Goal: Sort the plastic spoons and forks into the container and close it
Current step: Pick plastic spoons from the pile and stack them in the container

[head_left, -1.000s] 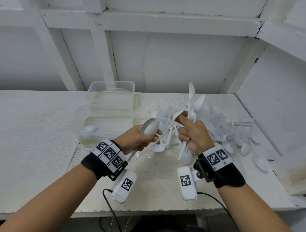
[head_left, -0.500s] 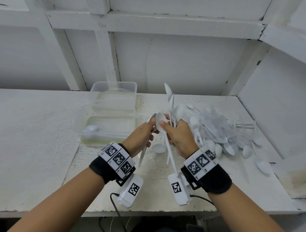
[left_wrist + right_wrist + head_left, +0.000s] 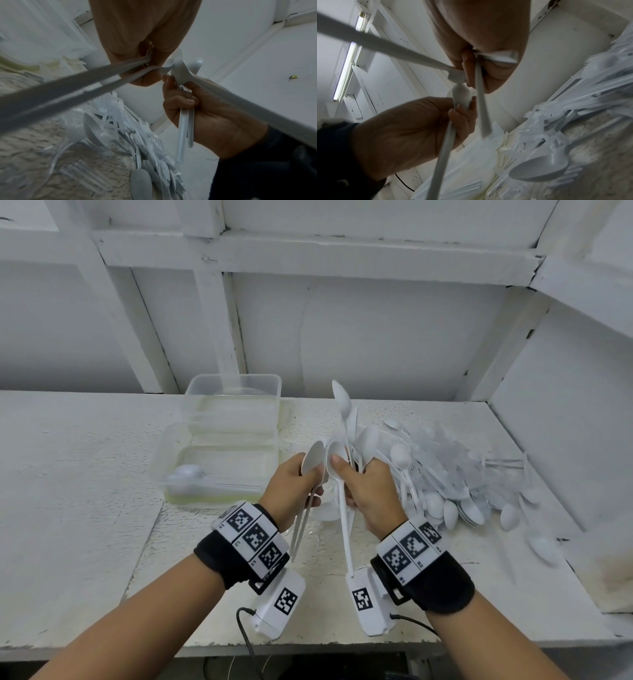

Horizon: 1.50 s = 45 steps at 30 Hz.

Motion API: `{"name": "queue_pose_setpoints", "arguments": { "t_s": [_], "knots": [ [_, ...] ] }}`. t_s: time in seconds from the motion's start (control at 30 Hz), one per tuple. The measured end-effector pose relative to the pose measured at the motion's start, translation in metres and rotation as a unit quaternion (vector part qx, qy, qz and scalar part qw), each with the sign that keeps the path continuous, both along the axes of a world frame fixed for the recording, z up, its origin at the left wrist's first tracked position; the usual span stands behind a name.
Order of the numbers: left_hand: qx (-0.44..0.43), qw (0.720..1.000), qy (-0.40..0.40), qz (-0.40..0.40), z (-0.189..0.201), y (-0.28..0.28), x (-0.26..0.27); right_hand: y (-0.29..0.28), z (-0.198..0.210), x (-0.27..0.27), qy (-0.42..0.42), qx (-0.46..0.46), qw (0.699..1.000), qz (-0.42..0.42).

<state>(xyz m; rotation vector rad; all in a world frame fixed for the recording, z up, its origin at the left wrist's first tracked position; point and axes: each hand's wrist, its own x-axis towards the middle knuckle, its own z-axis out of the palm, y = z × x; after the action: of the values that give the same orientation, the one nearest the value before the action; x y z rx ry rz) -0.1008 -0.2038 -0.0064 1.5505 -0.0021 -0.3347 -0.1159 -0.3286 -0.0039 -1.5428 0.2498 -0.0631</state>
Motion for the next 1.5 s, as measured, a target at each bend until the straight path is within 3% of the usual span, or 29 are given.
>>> {"name": "queue_pose_setpoints", "arguments": {
  "t_s": [0.2, 0.33, 0.47, 0.63, 0.87, 1.03, 1.2, 1.37, 1.5],
  "knots": [
    [0.038, 0.997, -0.044, 0.048, 0.002, 0.0, 0.0, -0.002, 0.001, -0.003, -0.016, -0.001, 1.0, -0.014],
    [0.013, 0.997, -0.058, 0.043, 0.006, -0.002, -0.002, -0.002, -0.004, 0.0, -0.005, -0.062, 0.998, -0.022],
    [-0.021, 1.0, -0.014, -0.006, 0.01, -0.001, -0.004, -0.009, -0.01, 0.004, 0.007, -0.085, 0.995, -0.053],
    [0.029, 0.998, 0.035, -0.032, 0.009, -0.001, -0.003, -0.011, -0.005, 0.004, -0.024, -0.078, 0.996, -0.041],
    [-0.092, 0.987, 0.105, -0.084, 0.014, -0.006, -0.001, 0.001, -0.001, 0.005, -0.082, -0.08, 0.993, -0.028],
    [-0.144, 0.976, 0.13, -0.1, 0.018, -0.005, -0.001, 0.002, -0.007, 0.007, -0.083, -0.228, 0.969, -0.05],
    [-0.171, 0.97, 0.135, -0.107, 0.016, -0.007, -0.001, -0.004, -0.002, 0.006, -0.077, -0.292, 0.952, -0.038],
    [-0.12, 0.985, 0.097, -0.075, 0.015, -0.01, 0.002, -0.004, -0.008, 0.004, -0.078, -0.269, 0.96, 0.007],
    [-0.18, 0.976, 0.12, -0.009, 0.016, -0.008, 0.009, -0.009, -0.006, -0.006, -0.084, -0.179, 0.98, 0.017]
  ]
}}
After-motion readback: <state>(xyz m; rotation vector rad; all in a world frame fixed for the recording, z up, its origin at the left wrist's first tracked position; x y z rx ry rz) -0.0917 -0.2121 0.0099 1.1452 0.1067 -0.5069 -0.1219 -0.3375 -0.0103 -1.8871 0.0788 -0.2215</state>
